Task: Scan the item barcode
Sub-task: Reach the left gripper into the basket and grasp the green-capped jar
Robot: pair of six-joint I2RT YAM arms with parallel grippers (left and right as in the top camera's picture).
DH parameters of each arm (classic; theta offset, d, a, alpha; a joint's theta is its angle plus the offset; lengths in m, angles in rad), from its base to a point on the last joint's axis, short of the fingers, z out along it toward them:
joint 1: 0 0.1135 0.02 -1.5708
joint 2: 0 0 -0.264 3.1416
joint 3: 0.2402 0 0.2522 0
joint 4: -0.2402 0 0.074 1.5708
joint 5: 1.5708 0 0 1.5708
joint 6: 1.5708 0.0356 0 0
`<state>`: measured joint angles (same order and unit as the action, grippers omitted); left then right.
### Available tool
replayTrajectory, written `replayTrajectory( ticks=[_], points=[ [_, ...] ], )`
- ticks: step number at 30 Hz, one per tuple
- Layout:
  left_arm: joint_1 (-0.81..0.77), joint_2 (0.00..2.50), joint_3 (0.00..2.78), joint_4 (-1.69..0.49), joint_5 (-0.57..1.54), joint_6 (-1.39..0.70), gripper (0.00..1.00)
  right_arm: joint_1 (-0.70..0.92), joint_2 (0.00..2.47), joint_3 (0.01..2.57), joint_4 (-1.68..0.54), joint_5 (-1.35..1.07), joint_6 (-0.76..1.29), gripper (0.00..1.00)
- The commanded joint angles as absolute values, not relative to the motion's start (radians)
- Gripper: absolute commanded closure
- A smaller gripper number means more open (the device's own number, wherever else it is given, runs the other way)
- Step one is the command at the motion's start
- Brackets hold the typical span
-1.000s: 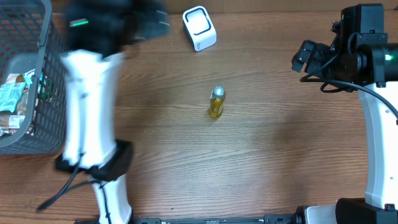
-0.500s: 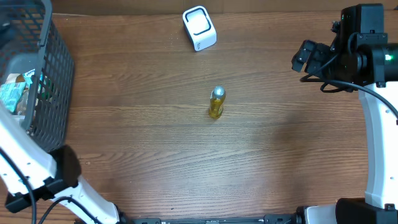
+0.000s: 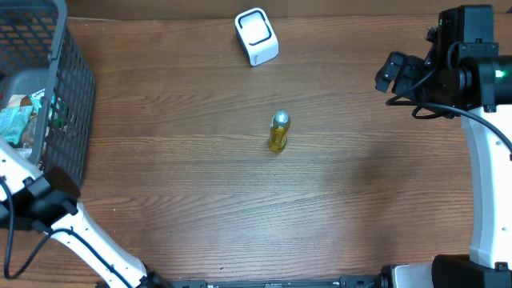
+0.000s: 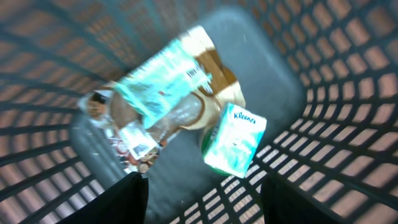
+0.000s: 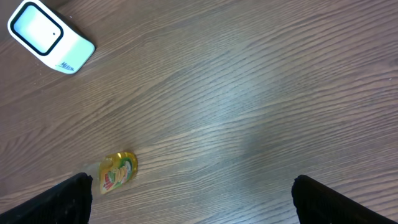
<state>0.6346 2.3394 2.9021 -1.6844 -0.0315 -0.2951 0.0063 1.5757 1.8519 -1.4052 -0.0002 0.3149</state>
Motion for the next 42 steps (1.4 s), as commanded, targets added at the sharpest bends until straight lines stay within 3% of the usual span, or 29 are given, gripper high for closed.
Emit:
replayTrajectory(
  ticks=[1, 7, 12, 17, 25, 26, 30, 33, 42],
  points=[
    [0.621, 2.390, 2.907, -1.689, 0.027, -0.220, 0.41, 0.004, 1.568, 1.850, -1.393, -0.002, 0.322, 0.00],
    [0.618, 2.461, 2.904, -1.690, 0.027, -0.186, 0.33, 0.004, 1.568, 1.850, -1.394, -0.002, 0.322, 0.00],
    [0.599, 2.481, 2.847, -1.689, 0.025, -0.155, 0.20, 0.004, 1.568, 1.850, -1.393, -0.002, 0.322, 0.00],
    [0.588, 2.481, 2.737, -1.668, 0.019, -0.147, 0.18, 0.004, 1.568, 1.850, -1.389, -0.002, 0.322, 0.00],
    [0.582, 2.481, 2.632, -1.617, 0.019, -0.141, 0.24, 0.004, 1.568, 1.850, -1.383, -0.002, 0.322, 0.00],
    [0.582, 2.481, 2.629, -1.614, 0.019, -0.141, 0.30, 0.004, 1.568, 1.850, -1.383, -0.002, 0.322, 0.00],
    [0.582, 2.481, 2.628, -1.612, 0.019, -0.141, 0.36, 0.004, 1.568, 1.850, -1.383, -0.002, 0.322, 0.00],
    [0.582, 2.481, 2.628, -1.624, 0.020, -0.134, 0.49, 0.004, 1.568, 1.850, -1.383, -0.002, 0.322, 0.00],
    [0.582, 2.471, 2.629, -1.656, 0.034, -0.134, 0.51, 0.004, 1.568, 1.850, -1.384, -0.002, 0.322, 0.00]
  ],
)
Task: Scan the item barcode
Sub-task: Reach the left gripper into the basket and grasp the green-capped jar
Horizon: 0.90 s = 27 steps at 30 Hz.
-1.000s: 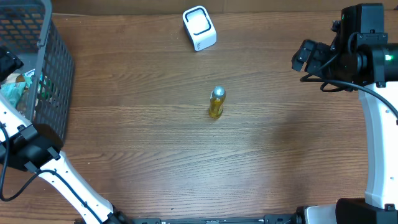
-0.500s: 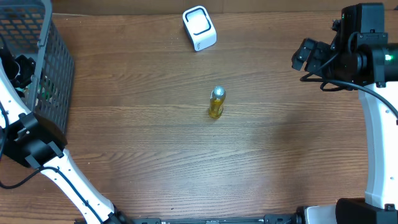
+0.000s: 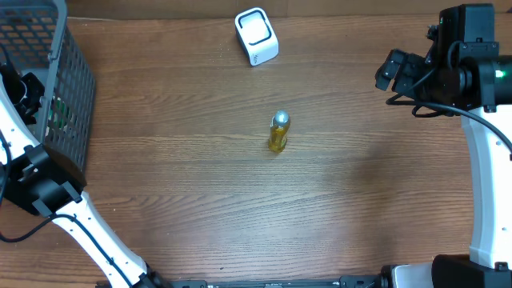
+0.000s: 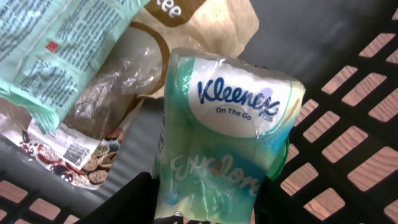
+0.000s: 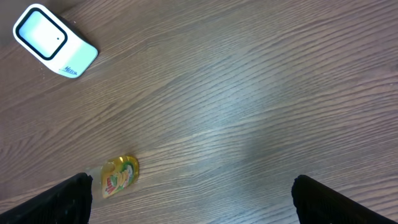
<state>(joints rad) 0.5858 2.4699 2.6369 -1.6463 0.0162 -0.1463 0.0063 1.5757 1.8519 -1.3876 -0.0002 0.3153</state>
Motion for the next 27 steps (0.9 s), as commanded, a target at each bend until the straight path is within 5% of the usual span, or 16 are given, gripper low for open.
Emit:
replayTrajectory(
  ticks=[1, 15, 20, 22, 27],
  points=[
    [0.582, 2.465, 2.629, -1.658, 0.047, -0.134, 0.51, 0.004, 1.568, 1.850, -1.385, -0.002, 0.322, 0.00],
    [0.569, 2.434, 2.628, -1.676, 0.092, -0.126, 0.48, 0.004, 1.568, 1.850, -1.386, -0.002, 0.322, 0.00],
    [0.556, 2.434, 2.628, -1.686, 0.051, -0.127, 0.31, 0.004, 1.568, 1.850, -1.385, -0.002, 0.322, 0.00],
    [0.556, 2.434, 2.628, -1.687, 0.052, -0.127, 0.01, 0.004, 1.568, 1.850, -1.385, -0.002, 0.322, 0.00],
    [0.556, 2.434, 2.628, -1.655, 0.052, -0.127, 0.01, 0.004, 1.568, 1.850, -1.385, -0.002, 0.322, 0.00]
  ],
)
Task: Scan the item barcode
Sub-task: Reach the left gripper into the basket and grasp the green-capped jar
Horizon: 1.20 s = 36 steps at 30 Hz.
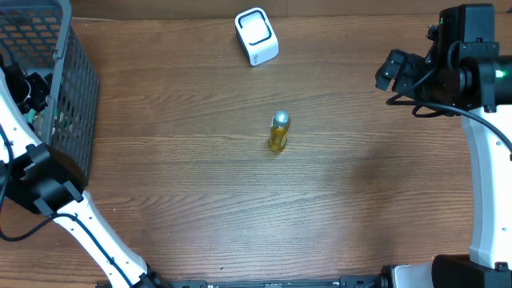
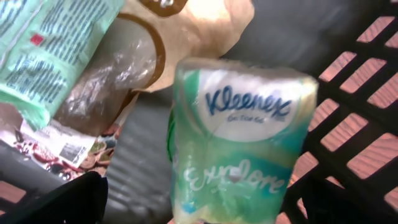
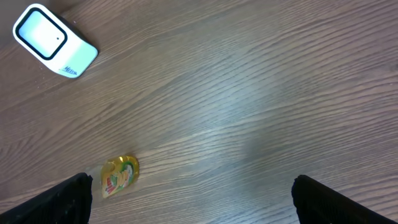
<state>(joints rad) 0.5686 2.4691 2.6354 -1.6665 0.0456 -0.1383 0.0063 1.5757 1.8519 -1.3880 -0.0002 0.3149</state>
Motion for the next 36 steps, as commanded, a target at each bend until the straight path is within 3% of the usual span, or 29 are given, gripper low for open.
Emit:
replayTrajectory(
  ticks=[1, 36],
  points=[
    [0.556, 2.434, 2.628, -1.650, 0.052, -0.127, 0.01, 0.004, 1.568, 1.850, -1.386, -0.002, 0.322, 0.00],
    [0.531, 2.482, 2.600, -1.612, 0.042, -0.218, 0.00, 0.004, 1.568, 1.850, -1.382, -0.024, 0.322, 0.00]
  ],
)
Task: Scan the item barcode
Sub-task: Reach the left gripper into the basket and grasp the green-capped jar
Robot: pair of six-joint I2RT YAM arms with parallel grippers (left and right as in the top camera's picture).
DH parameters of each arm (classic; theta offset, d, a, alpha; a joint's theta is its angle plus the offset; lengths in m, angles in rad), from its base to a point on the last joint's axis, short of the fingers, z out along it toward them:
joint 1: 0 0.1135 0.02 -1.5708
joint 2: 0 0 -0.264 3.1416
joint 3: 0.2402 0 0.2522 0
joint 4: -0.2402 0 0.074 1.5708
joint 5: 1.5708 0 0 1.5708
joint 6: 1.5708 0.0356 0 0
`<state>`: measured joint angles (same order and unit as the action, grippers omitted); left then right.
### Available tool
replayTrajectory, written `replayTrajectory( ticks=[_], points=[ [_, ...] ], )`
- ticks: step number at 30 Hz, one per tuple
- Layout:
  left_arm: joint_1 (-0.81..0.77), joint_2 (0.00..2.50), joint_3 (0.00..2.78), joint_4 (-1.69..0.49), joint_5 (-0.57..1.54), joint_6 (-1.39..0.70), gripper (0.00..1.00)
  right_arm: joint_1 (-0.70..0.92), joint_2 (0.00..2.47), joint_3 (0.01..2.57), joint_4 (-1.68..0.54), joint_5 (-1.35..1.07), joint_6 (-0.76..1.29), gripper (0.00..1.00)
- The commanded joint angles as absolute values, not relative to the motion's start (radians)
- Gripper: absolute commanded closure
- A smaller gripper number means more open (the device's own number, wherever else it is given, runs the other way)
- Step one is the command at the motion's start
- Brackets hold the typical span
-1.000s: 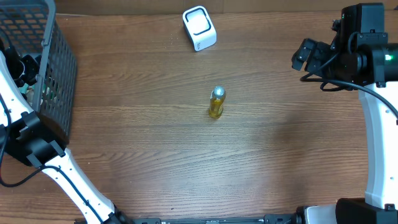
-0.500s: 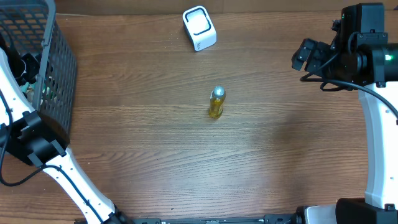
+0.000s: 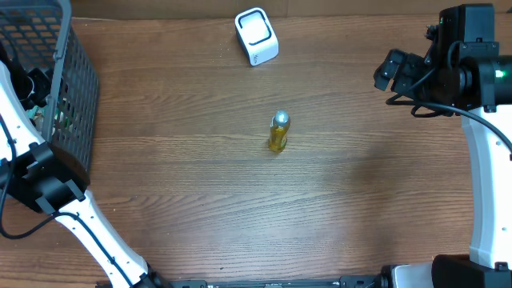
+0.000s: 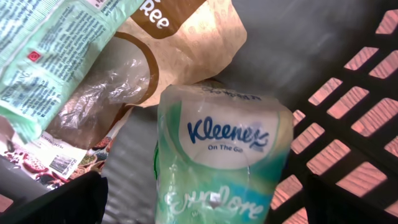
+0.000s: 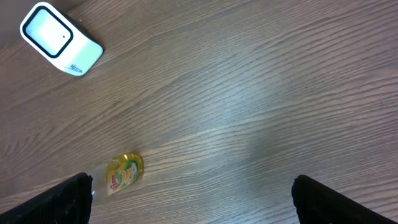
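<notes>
A green and white Kleenex tissue pack (image 4: 224, 155) lies in the grey mesh basket (image 3: 74, 88) at the table's left edge. My left gripper (image 4: 202, 190) is down inside the basket, open, its dark fingers (image 4: 68, 202) standing wide on either side of the pack's lower end. The white barcode scanner (image 3: 256, 36) sits at the table's far middle and also shows in the right wrist view (image 5: 60, 38). My right gripper (image 5: 189, 199) hangs open above bare wood at the right (image 3: 390, 72), nothing between its fingers.
A small yellow bottle (image 3: 278, 132) stands mid-table, seen also from the right wrist (image 5: 124, 174). In the basket, a brown paper bag (image 4: 186, 50) and a pale green printed packet (image 4: 56, 56) lie beside the tissue pack. The basket's mesh wall (image 4: 354, 118) stands close on the right.
The tissue pack now sits a little lower and further left in the left wrist view, sharp instead of blurred. The left fingers stay wide apart. The right arm has barely shifted.
My left gripper first looked down from high above the basket's contents. Then it was low over the tissue pack with its fingers close beside it. After that the fingers stood wider apart, and they remain so around the pack. The right arm hovered throughout.
</notes>
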<state>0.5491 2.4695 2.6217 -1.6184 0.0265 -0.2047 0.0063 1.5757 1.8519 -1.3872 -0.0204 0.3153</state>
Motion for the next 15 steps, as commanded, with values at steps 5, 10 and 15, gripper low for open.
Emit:
replayTrajectory(
  ticks=[5, 10, 15],
  points=[
    [0.531, 2.482, 2.550, -1.594, 0.045, -0.229, 0.00, 0.004, 1.568, 1.850, -1.381, -0.024, 0.322, 0.00],
    [0.531, 2.482, 2.478, -1.565, 0.045, -0.233, 0.01, 0.004, 1.568, 1.850, -1.377, -0.024, 0.322, 0.00],
    [0.533, 2.482, 2.435, -1.539, 0.045, -0.233, 0.12, 0.004, 1.568, 1.850, -1.377, -0.024, 0.322, 0.00]
  ],
)
